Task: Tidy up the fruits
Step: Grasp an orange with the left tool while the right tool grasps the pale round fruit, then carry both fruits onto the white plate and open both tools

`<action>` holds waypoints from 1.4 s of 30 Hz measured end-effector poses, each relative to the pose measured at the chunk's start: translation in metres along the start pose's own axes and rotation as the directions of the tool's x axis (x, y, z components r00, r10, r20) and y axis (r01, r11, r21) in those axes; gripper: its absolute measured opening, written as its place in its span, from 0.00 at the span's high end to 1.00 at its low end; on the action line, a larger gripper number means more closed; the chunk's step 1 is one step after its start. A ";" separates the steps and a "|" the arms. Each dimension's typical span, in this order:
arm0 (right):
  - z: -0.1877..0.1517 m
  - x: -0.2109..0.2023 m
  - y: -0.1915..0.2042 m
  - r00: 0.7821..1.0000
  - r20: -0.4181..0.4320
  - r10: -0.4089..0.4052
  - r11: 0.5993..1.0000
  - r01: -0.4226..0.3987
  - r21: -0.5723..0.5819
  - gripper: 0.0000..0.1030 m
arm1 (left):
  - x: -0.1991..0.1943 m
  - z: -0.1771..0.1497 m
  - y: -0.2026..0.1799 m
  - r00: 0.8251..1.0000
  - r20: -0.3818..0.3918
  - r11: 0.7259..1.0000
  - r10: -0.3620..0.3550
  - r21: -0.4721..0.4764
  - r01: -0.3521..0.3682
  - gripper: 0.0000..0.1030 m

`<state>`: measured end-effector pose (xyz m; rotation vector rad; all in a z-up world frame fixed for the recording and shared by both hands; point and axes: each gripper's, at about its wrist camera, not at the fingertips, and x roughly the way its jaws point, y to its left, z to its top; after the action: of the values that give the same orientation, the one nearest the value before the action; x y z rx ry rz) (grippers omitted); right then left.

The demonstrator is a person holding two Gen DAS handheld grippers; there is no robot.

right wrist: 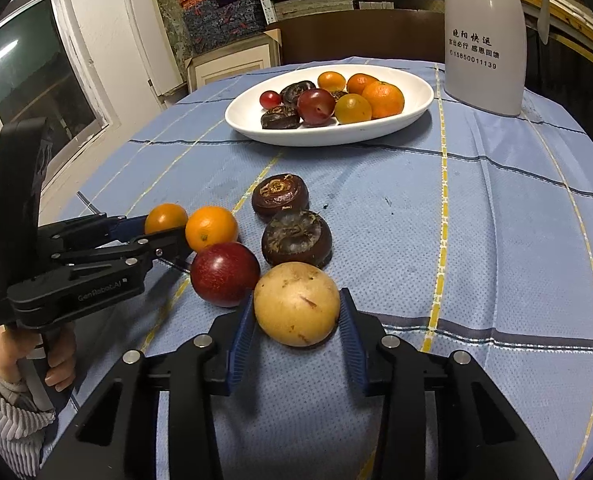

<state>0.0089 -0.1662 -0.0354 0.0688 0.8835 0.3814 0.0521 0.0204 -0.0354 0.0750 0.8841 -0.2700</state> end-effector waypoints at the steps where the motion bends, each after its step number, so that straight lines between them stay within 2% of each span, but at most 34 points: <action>1: 0.000 -0.002 0.000 1.000 0.008 -0.001 1.000 0.001 0.000 0.60 | -0.002 -0.001 0.002 1.000 0.004 1.000 0.002 -0.012 -0.002 0.65; 8: -0.004 -0.024 -0.012 0.998 0.068 -0.011 0.998 0.007 0.057 0.60 | -0.027 -0.001 0.006 0.997 0.066 0.998 0.037 -0.043 -0.034 0.65; 10: 0.000 -0.032 -0.016 0.997 0.078 0.002 0.998 -0.008 0.068 0.60 | -0.033 0.006 0.006 0.997 0.074 0.999 0.022 -0.043 -0.019 0.65; 12: 0.013 -0.041 -0.020 0.996 0.089 0.005 0.998 -0.011 0.068 0.60 | -0.039 0.022 0.008 0.997 0.081 0.999 0.017 -0.029 -0.015 0.65; 15: 0.055 -0.067 -0.029 0.987 0.160 -0.022 0.997 0.010 0.075 0.60 | -0.049 0.056 0.012 0.991 0.125 0.999 0.053 -0.012 -0.052 0.65; 20: 0.113 -0.082 -0.036 0.965 0.257 -0.046 0.996 0.024 0.088 0.60 | -0.041 0.111 0.025 0.985 0.164 0.997 0.045 -0.062 -0.036 0.65; 24: 0.145 -0.054 -0.042 0.966 0.260 -0.018 0.994 -0.011 0.109 0.60 | -0.006 0.137 0.029 0.990 0.139 0.997 0.037 -0.071 -0.028 0.65; 26: 0.154 -0.024 -0.042 0.974 0.228 0.000 0.993 -0.028 0.117 0.60 | 0.019 0.144 0.034 0.993 0.112 0.996 0.031 -0.083 -0.022 0.65; 31: 0.155 0.044 -0.025 0.993 0.118 0.011 0.997 -0.019 0.071 0.60 | 0.066 0.149 0.039 0.998 0.051 0.997 0.033 -0.075 -0.029 0.65; 35: 0.148 0.069 -0.016 0.997 0.072 0.000 1.000 -0.002 0.031 0.58 | 0.082 0.148 0.040 0.999 0.032 0.997 0.037 -0.070 -0.034 0.64; 37: 0.147 0.072 -0.017 0.997 0.071 -0.006 1.000 0.004 0.031 0.52 | 0.081 0.148 0.040 0.998 0.041 0.997 0.044 -0.065 -0.041 0.52; 38: 0.146 0.071 -0.019 0.997 0.078 -0.016 0.999 0.013 0.040 0.42 | 0.079 0.147 0.039 0.998 0.044 0.997 0.051 -0.061 -0.048 0.49; 40: 0.146 0.060 -0.023 0.995 0.101 -0.014 0.998 0.008 0.062 0.42 | 0.072 0.146 0.036 0.996 0.060 0.997 0.062 -0.058 -0.058 0.40; 42: 0.145 0.046 -0.025 0.992 0.123 -0.008 0.997 -0.001 0.072 0.42 | 0.059 0.143 0.034 0.994 0.083 0.996 0.078 -0.059 -0.073 0.37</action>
<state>0.1532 -0.1597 0.0174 0.1550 0.7749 0.3383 0.2048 0.0163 0.0083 0.0450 0.8019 -0.1764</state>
